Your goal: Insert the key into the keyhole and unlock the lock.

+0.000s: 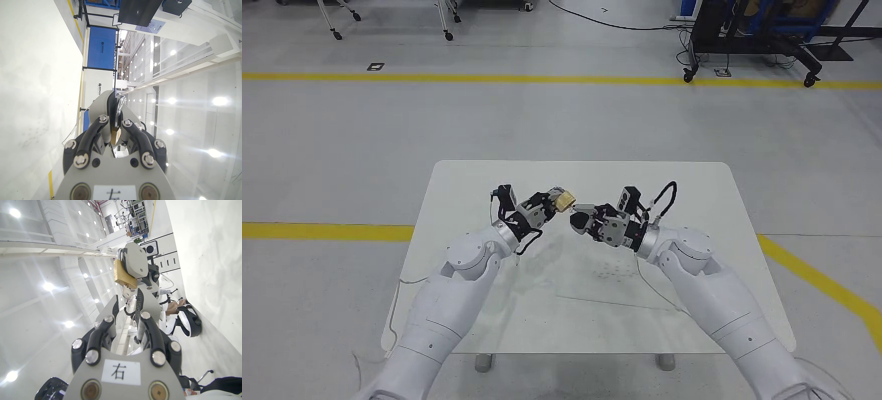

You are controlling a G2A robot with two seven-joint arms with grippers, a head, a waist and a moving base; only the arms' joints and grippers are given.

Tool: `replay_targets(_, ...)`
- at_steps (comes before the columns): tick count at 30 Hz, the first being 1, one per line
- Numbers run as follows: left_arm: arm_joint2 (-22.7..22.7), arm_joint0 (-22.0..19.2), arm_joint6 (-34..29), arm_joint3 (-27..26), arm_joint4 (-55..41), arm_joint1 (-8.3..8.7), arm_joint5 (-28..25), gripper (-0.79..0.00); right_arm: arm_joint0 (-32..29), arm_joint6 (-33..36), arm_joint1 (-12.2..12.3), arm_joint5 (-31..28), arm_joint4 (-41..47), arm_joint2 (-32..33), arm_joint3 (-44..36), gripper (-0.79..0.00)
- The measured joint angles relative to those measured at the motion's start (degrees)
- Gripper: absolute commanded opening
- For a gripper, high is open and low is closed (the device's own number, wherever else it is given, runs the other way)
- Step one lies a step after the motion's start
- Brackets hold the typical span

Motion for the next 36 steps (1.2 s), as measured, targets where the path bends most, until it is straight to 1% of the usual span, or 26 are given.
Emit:
replay_targets(1,0.0,-0.04,-0.06,0.08,0.02,-0.02,-0.03,-0.785,0.19,0.17,-0.09,-0.02,0.43,-0.07,0.51,-0.763)
replay_targets(4,0.02,-0.21,-0.33,0.29,-0.05,-0.08,0.01,-0.785,0.76,0.61,-0.39,-0.23,1.39,-0.35,1.99,-0.785)
replay_targets(11,0.29,-0.6,-0.94,0.66,0.1,-0.23,-0.06,-0.785,1.73,1.96,-0.95,-0.17,3.48,-0.76,4.24,-0.785)
replay_targets(15,0.65,-0.72,-1.62,0.67,0.9,-0.29,-0.45,-0.785,2.17,3.76,-1.42,0.46,6.62,-0.93,6.04,-0.785)
replay_targets(16,0.72,-0.74,-1.74,0.63,1.11,-0.3,-0.56,-0.785,2.29,4.27,-1.53,0.62,7.4,-0.97,6.5,-0.57)
replay_targets(18,0.9,-0.8,-2.09,0.51,1.83,-0.3,-0.87,-0.785,2.47,5.65,-1.83,1.24,9.84,-0.98,7.68,-0.683)
replay_targets(19,0.97,-0.81,-2.26,0.42,2.14,-0.3,-1.03,-0.785,2.55,6.48,-1.97,1.57,11.09,-0.96,8.21,-0.785)
replay_targets(24,1.22,-0.71,-2.52,-0.1,4.35,-0.21,-1.93,-0.785,3.46,11.75,-2.56,2.91,15.83,-1.09,11.69,-0.785)
replay_targets(31,0.61,-0.06,-2.31,-0.82,5.05,-0.08,-2.9,-0.785,4.61,14.44,-3.05,3.5,16.3,-1.67,14.62,-0.785)
replay_targets(32,0.42,0.03,-2.26,-0.86,4.9,-0.05,-2.97,-0.785,4.73,14.66,-3.07,3.6,15.99,-1.76,14.8,-0.508)
replay_targets(34,-0.06,0.25,-2.22,-1.04,4.34,0.0,-3.04,-0.785,5.1,14.94,-3.04,3.84,14.54,-2.01,15.09,-0.274)
replay_targets(36,-0.6,0.44,-2.4,-1.15,3.53,0.05,-3.03,-0.785,5.35,14.88,-2.99,3.93,13.07,-2.13,15.11,-0.179)
